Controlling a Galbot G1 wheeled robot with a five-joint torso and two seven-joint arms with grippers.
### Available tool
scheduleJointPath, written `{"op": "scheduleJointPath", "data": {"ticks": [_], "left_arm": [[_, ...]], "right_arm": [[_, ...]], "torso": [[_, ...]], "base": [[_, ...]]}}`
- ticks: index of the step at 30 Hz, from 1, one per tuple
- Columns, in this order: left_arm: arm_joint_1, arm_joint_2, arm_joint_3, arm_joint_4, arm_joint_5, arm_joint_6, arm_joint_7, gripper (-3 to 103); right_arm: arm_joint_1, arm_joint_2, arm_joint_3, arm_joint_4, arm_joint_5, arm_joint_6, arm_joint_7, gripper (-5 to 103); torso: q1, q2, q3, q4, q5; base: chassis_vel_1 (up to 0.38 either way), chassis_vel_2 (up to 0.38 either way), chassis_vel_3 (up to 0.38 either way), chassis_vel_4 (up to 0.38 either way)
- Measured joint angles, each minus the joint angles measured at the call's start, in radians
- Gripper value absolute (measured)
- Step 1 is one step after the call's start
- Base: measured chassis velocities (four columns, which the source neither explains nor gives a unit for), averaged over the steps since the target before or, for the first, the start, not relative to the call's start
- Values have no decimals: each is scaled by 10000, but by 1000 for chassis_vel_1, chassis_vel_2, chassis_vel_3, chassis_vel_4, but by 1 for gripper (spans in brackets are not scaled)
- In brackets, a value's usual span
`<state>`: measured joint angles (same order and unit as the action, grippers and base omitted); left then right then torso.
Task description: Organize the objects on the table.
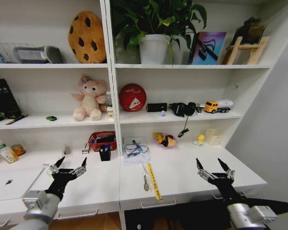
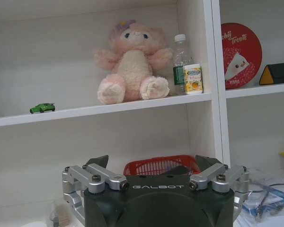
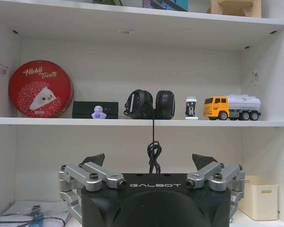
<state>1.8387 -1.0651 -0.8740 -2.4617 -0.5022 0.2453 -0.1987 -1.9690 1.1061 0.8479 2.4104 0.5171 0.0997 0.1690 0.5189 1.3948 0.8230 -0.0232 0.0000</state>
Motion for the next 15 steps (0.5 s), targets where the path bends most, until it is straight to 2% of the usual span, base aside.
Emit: {"op": "scheduleJointPath", "data": {"ticks": [9,15], "left_arm": [[0,0,0,0,0,0,0,100],[0,0,0,0,0,0,0,100]], "right_arm": [[8,-7,-7,-20,7,0,0,100],[12,-9,-12,-25,7,3,-1,100]], "torso": [[-1,0,0,0,1],[0,0,0,0,0]], "base": [[0,0,0,0],[78,94,-76,-77]]}}
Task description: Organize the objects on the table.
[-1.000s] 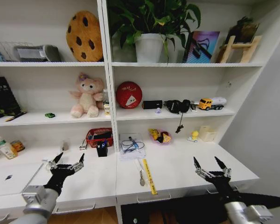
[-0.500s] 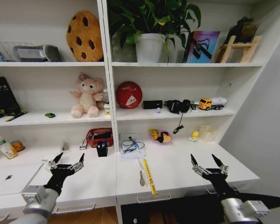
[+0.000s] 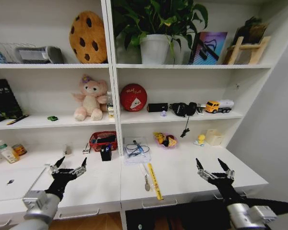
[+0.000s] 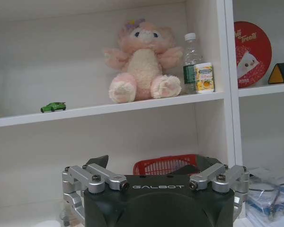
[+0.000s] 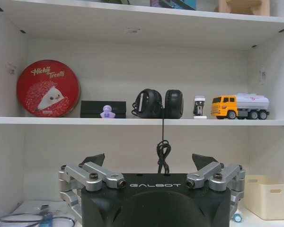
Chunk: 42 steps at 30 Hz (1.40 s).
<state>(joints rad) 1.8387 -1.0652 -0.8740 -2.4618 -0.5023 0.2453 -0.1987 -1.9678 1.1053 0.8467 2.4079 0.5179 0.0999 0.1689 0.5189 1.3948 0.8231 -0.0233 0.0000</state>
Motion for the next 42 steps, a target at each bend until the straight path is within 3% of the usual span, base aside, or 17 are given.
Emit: {"op": "scheduleJointPath", "data": {"ticks": [12,15,16,20,21,23,29,30,32,34,35,42], "left_arm": [[0,0,-1,0,0,0,-7,100],[0,0,0,-2,0,1,1,100],[0,0,1,0,0,1,0,100],[0,0,0,-2,0,1,0,100],[0,-1,0,0,0,1,0,100],[0,0,-1,-1,0,1,-3,100],[0,0,-1,-1,0,1,-3,100],[0,0,0,0,0,1,1,100],[1,0,-2,-1,0,1,-1,100],[1,0,-3,-1,0,0,-11,100],[0,0,-1,0,0,0,2,100],[0,0,-2,0,0,0,-1,100]], "right_arm": [[7,-2,-6,-8,1,6,-11,100],[5,-2,-6,-8,1,8,-10,100],[5,-2,-5,-8,1,8,-9,100],[6,-2,-5,-8,1,11,-10,100],[3,-2,-4,-8,1,12,-10,100],[7,-2,-5,-8,1,13,-11,100],[8,-3,-6,-9,1,16,-12,100],[6,-2,-3,-9,0,18,-11,100],[1,-2,-5,-9,1,19,-11,100],[9,-3,-5,-11,1,19,-12,100],[7,-2,-4,-10,1,20,-11,100],[6,-2,-4,-10,1,20,-11,100]], "torso": [[2,-1,2,6,-6],[-3,2,-2,-5,9],[-2,1,0,-2,-6],[-4,3,-3,-3,6],[-3,2,-2,-2,-10],[5,-3,3,4,6],[7,-3,4,6,8],[1,-1,1,-1,-10],[-8,6,-6,-6,-4],[11,-5,6,6,8],[3,-2,2,-1,-10],[-5,2,-3,-1,1]], "base": [[212,224,-219,-205],[286,300,-294,-303],[305,306,-349,-322],[342,344,-346,-340],[375,359,-352,-362],[379,365,-365,-362],[361,368,-361,-365],[338,355,-331,-354],[330,360,-331,-347],[347,338,-366,-337],[330,354,-358,-360],[341,361,-348,-353]]}}
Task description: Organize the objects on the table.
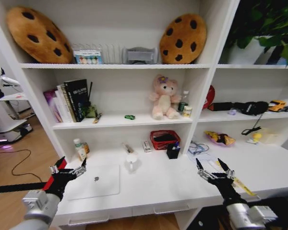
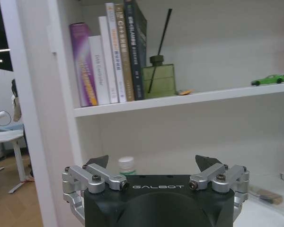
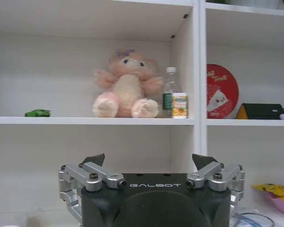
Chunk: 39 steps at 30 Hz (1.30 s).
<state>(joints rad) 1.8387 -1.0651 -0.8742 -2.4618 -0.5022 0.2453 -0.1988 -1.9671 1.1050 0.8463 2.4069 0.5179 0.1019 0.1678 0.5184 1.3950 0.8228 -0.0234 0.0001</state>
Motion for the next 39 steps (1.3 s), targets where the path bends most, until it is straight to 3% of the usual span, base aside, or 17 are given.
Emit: {"op": "scheduleJointPath", "data": {"ticks": [4,7,11,19,39], "left_arm": [[0,-1,0,1,0,0,-5,100],[0,0,-1,1,0,0,-7,100],[1,0,-2,1,0,-1,-14,100],[0,-1,5,1,0,0,1,100],[0,-2,2,1,0,0,1,100]], "right_arm": [[1,0,0,0,0,0,-1,100],[-12,3,-1,1,0,0,-2,100],[0,1,-1,1,0,0,-5,100],[0,-1,0,0,-1,0,-1,100],[-1,-1,0,0,0,-2,0,100]], "torso": [[10,-5,6,6,4],[-1,2,-2,-11,-8],[4,-2,3,10,0],[6,-2,4,-3,2],[5,-2,3,2,-1]], "base": [[350,327,-336,-336],[223,244,-188,-246],[178,42,-55,-102],[-63,-24,33,28],[0,0,0,0]]}}
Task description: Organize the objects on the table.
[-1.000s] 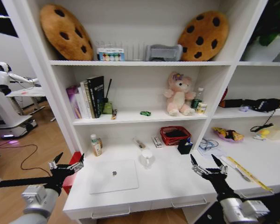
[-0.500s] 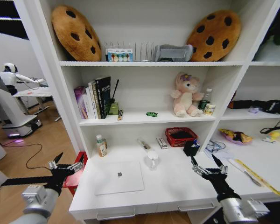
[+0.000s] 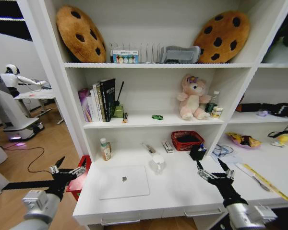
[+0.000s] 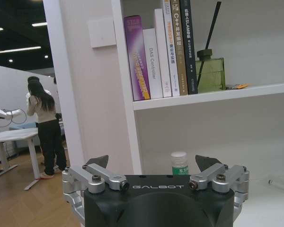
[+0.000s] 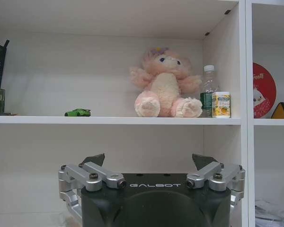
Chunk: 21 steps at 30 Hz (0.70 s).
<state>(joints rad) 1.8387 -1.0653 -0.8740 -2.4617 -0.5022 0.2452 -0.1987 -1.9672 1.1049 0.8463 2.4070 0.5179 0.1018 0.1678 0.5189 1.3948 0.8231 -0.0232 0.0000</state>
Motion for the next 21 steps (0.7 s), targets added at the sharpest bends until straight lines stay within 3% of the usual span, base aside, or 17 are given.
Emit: {"op": "scheduleJointPath", "data": {"ticks": [21], "left_arm": [[0,0,0,0,0,0,0,100]], "right_arm": [[0,0,0,0,0,0,0,100]], "torso": [[2,-1,0,0,0]], "base": [[0,0,0,0]]}}
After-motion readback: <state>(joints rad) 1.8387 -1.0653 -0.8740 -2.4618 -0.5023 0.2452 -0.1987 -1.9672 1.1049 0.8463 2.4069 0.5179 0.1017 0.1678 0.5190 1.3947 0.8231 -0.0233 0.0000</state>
